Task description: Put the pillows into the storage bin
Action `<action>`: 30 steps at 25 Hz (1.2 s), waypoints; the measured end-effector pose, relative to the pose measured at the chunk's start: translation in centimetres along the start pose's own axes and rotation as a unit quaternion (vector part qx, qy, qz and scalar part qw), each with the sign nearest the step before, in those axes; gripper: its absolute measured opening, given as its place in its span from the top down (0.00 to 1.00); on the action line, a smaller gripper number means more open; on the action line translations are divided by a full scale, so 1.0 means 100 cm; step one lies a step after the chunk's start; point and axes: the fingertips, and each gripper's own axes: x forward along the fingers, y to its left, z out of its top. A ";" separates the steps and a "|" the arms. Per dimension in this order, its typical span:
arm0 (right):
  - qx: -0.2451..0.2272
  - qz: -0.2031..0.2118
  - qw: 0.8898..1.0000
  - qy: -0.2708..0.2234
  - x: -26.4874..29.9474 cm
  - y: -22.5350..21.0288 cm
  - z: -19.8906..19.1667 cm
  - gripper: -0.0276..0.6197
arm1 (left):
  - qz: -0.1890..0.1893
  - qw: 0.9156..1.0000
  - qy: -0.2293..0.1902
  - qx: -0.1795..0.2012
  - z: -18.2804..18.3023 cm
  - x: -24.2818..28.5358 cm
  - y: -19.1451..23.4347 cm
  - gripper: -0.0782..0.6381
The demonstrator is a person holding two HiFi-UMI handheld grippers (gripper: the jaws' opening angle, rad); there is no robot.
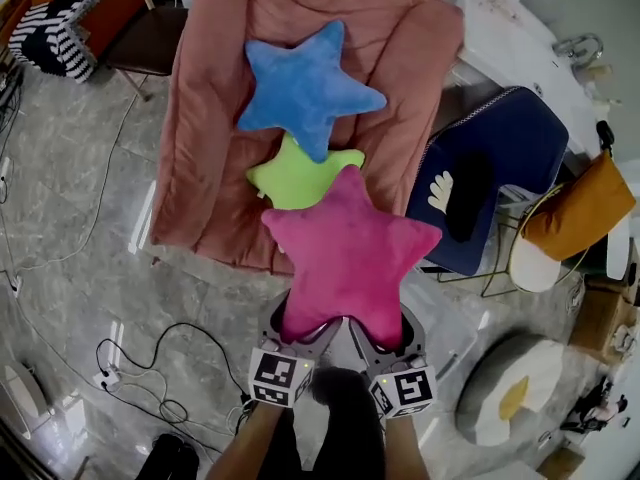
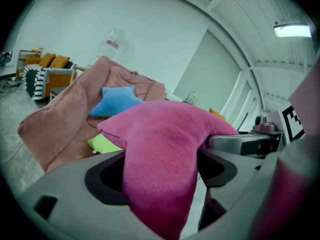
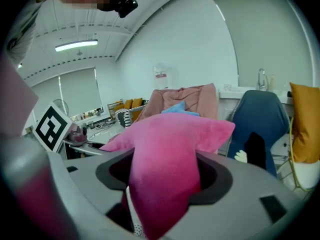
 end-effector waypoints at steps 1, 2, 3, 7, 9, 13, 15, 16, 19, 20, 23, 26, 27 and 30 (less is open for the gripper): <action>0.009 -0.017 1.000 -0.006 -0.010 -0.009 -0.003 0.49 | -0.015 1.000 0.004 0.011 -0.001 0.006 -0.011 0.33; 0.018 -0.034 0.999 -0.012 -0.021 -0.018 -0.005 0.49 | -0.031 0.999 0.008 0.023 -0.002 0.012 -0.024 0.33; 0.026 -0.051 0.998 -0.017 -0.034 -0.029 -0.006 0.49 | -0.047 0.998 0.010 0.035 -0.001 0.018 -0.039 0.33; 0.052 -0.111 0.992 -0.043 -0.087 -0.077 -0.016 0.49 | -0.108 0.990 0.013 0.085 -0.001 0.047 -0.105 0.33; 0.065 -0.132 0.988 -0.050 -0.117 -0.103 -0.028 0.49 | -0.134 0.985 0.024 0.106 -0.010 0.061 -0.142 0.33; 0.105 -0.167 0.979 -0.054 -0.176 -0.152 -0.066 0.48 | -0.167 0.975 0.057 0.133 -0.043 0.085 -0.215 0.33; 0.124 -0.183 0.974 -0.046 -0.207 -0.172 -0.089 0.48 | -0.181 0.971 0.079 0.133 -0.067 0.093 -0.250 0.33; 0.132 -0.191 0.972 -0.041 -0.224 -0.181 -0.101 0.48 | -0.190 0.969 0.089 0.134 -0.080 0.096 -0.268 0.33; 0.160 -0.211 0.964 -0.020 -0.268 -0.202 -0.141 0.48 | -0.219 0.959 0.122 0.134 -0.122 0.102 -0.312 0.33; 0.171 -0.216 0.961 -0.011 -0.281 -0.206 -0.155 0.48 | -0.226 0.956 0.134 0.129 -0.137 0.102 -0.324 0.33; 0.205 -0.219 0.954 0.015 -0.310 -0.219 -0.198 0.48 | -0.228 0.953 0.164 0.113 -0.181 0.103 -0.350 0.33; 0.227 -0.207 0.951 0.048 -0.321 -0.227 -0.240 0.48 | -0.204 0.958 0.181 0.093 -0.205 0.102 -0.355 0.33; 0.222 -0.201 0.952 0.063 -0.322 -0.229 -0.253 0.48 | -0.192 0.960 0.182 0.088 -0.206 0.102 -0.352 0.33; 0.199 -0.178 0.958 0.106 -0.316 -0.233 -0.286 0.48 | -0.156 0.967 0.179 0.091 -0.207 0.107 -0.332 0.33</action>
